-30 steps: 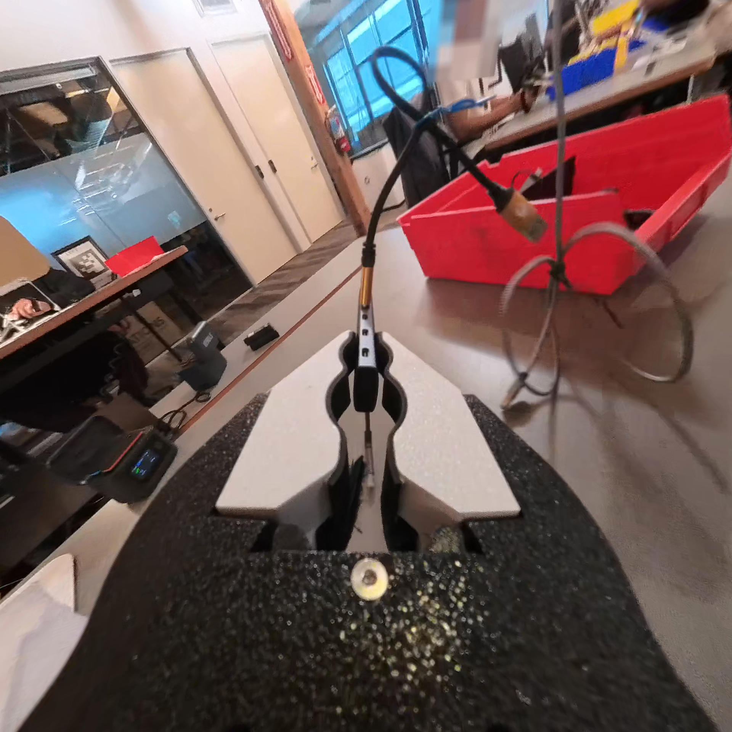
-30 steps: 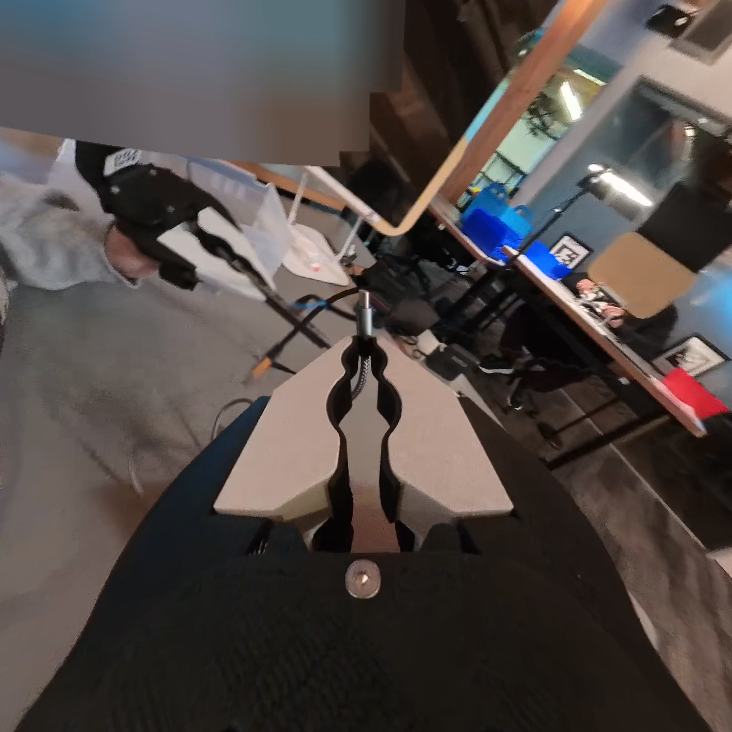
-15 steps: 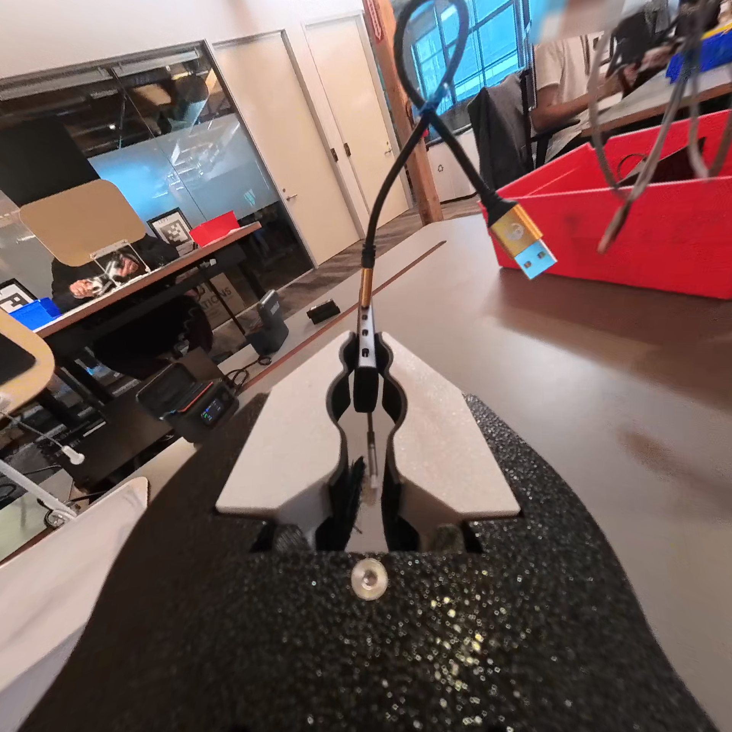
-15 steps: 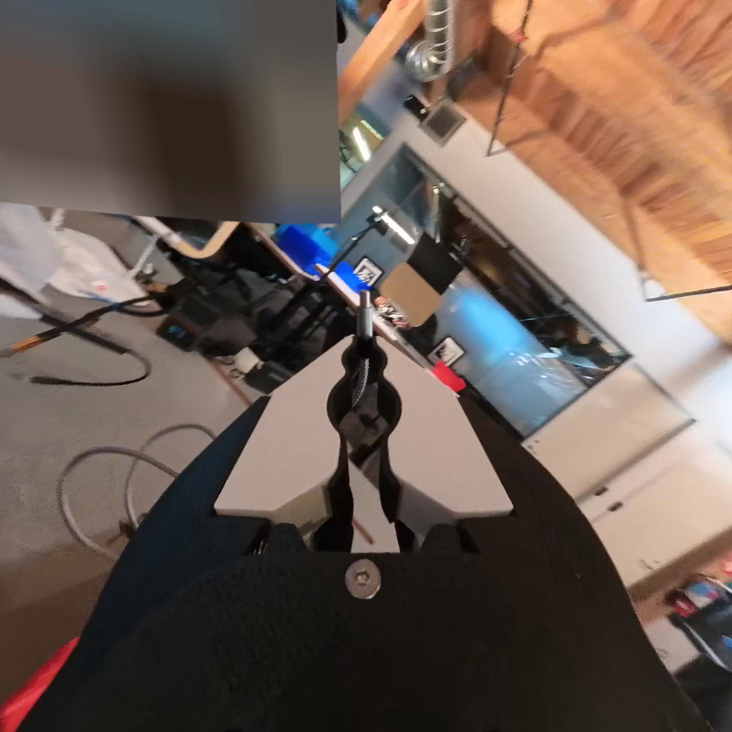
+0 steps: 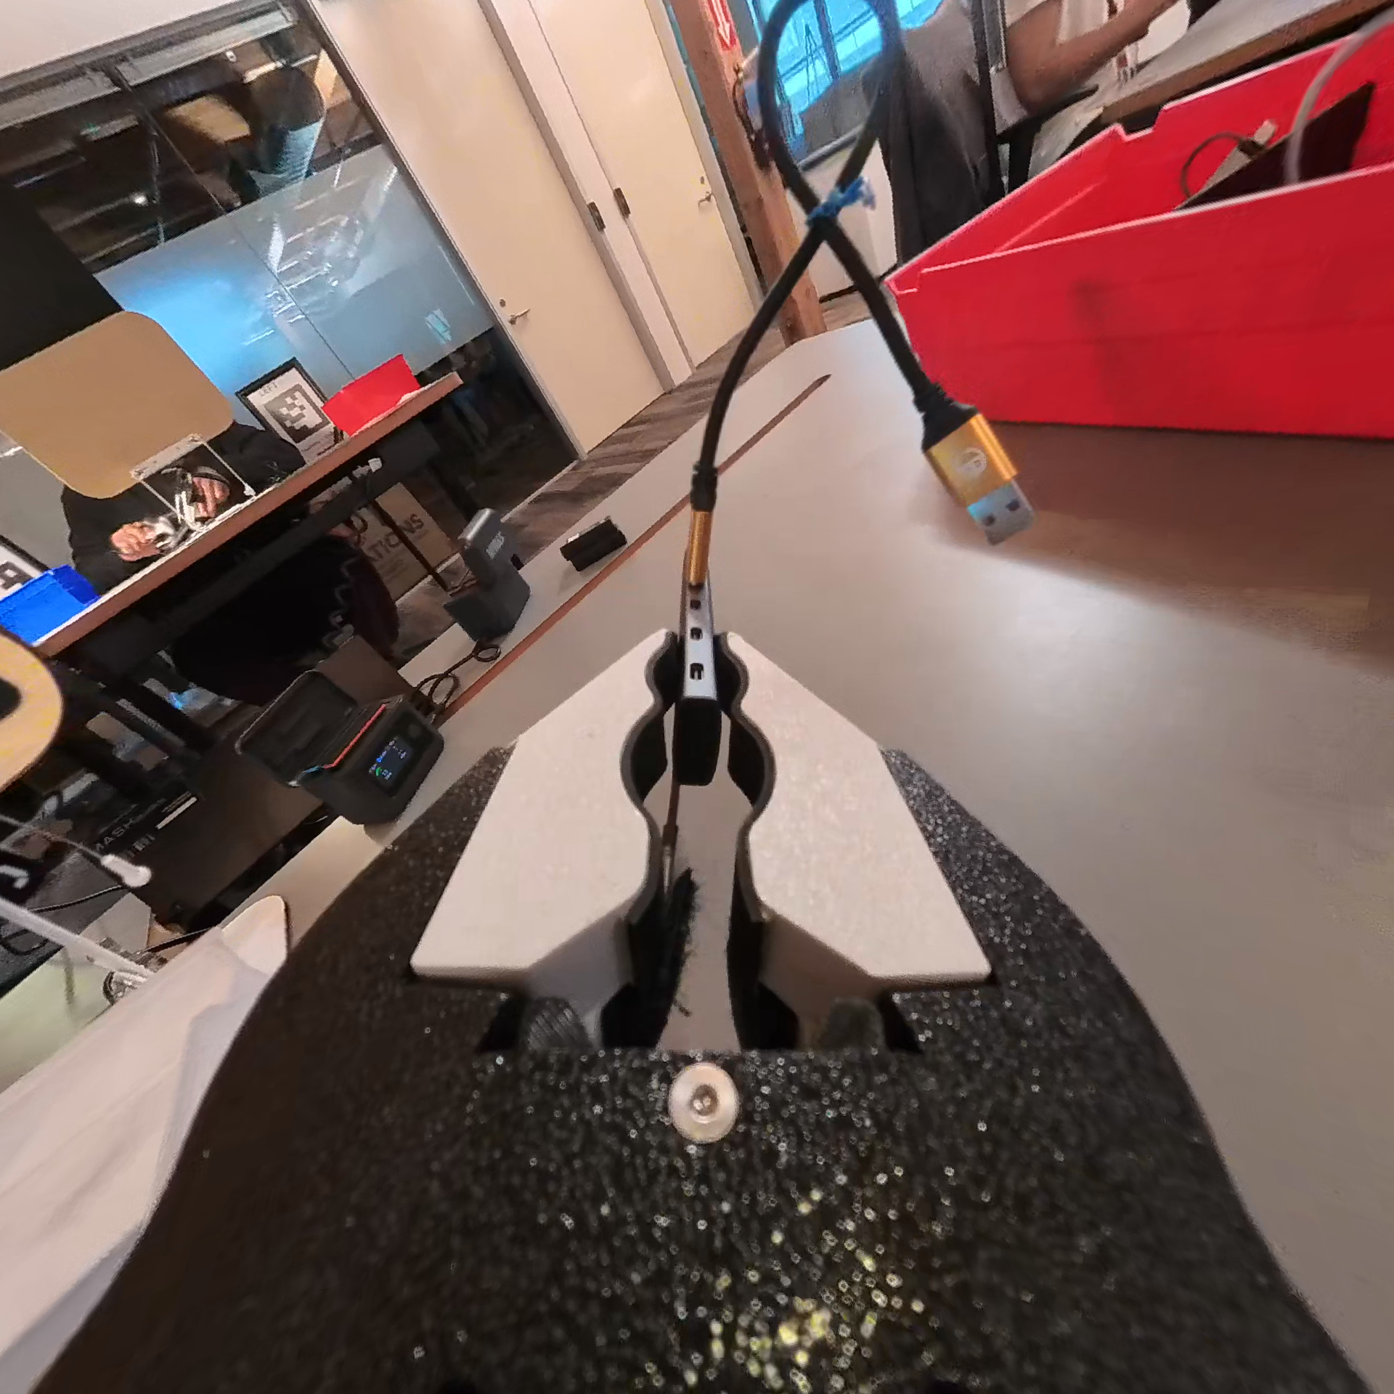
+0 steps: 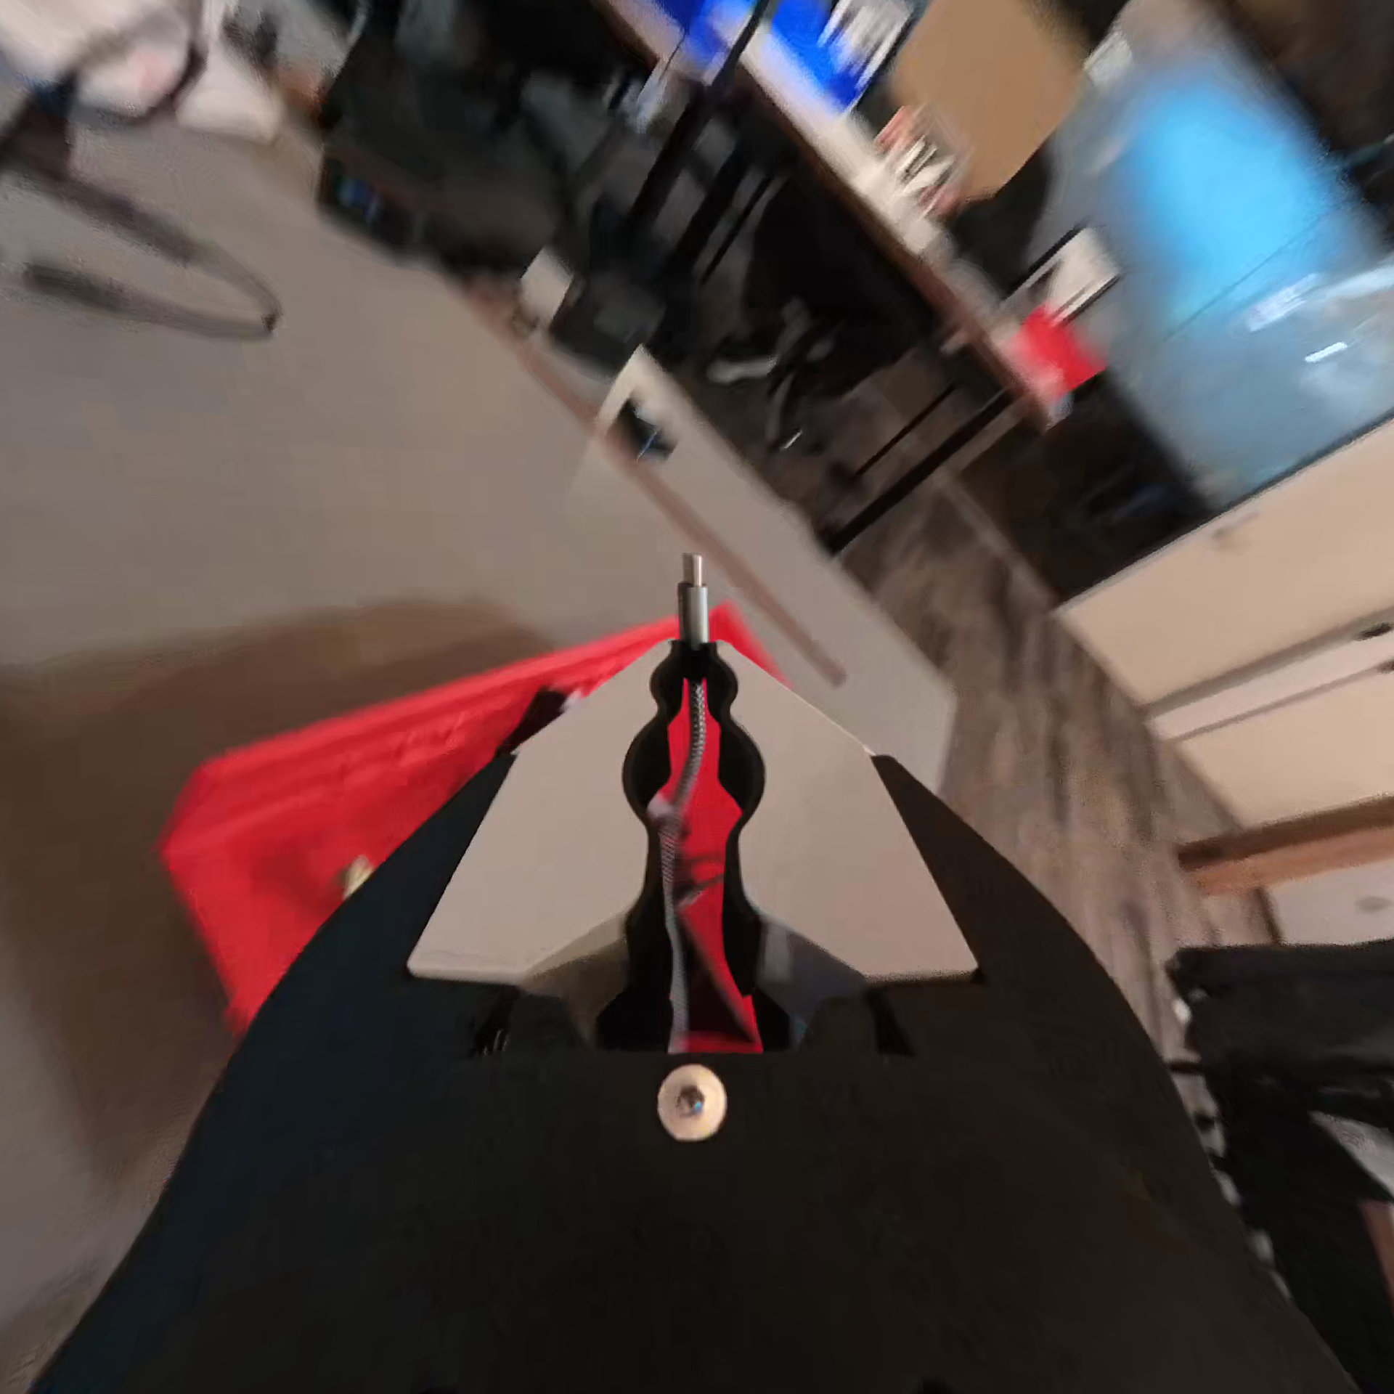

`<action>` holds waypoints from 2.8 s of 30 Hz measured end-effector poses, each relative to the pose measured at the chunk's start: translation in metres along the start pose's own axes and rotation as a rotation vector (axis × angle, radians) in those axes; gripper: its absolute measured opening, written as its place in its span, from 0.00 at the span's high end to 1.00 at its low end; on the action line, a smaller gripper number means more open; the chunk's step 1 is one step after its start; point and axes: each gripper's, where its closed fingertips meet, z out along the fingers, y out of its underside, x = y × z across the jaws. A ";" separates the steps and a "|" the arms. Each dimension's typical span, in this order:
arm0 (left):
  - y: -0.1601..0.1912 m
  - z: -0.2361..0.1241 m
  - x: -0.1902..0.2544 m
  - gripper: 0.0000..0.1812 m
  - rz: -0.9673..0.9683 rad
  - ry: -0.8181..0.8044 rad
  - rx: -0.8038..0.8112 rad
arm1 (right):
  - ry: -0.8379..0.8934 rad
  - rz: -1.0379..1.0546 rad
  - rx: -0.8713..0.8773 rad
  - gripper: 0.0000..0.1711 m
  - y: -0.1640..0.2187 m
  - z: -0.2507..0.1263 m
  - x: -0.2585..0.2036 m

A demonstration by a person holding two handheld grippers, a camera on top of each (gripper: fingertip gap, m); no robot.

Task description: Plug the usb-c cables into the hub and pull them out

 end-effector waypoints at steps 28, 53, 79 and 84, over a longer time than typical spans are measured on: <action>0.028 0.021 0.061 0.96 0.477 0.121 -0.204 | -0.266 -0.780 -0.012 0.89 -0.044 0.168 -0.261; 0.001 -0.008 0.046 0.95 0.327 0.235 -0.043 | -0.340 -0.456 0.106 0.97 -0.064 0.064 -0.145; -0.023 0.010 0.086 0.96 0.150 0.334 0.046 | -0.583 -0.515 0.258 0.77 -0.100 0.051 -0.256; -0.018 0.010 0.097 0.96 0.284 0.334 0.022 | -0.649 -0.655 0.354 0.89 -0.114 0.067 -0.306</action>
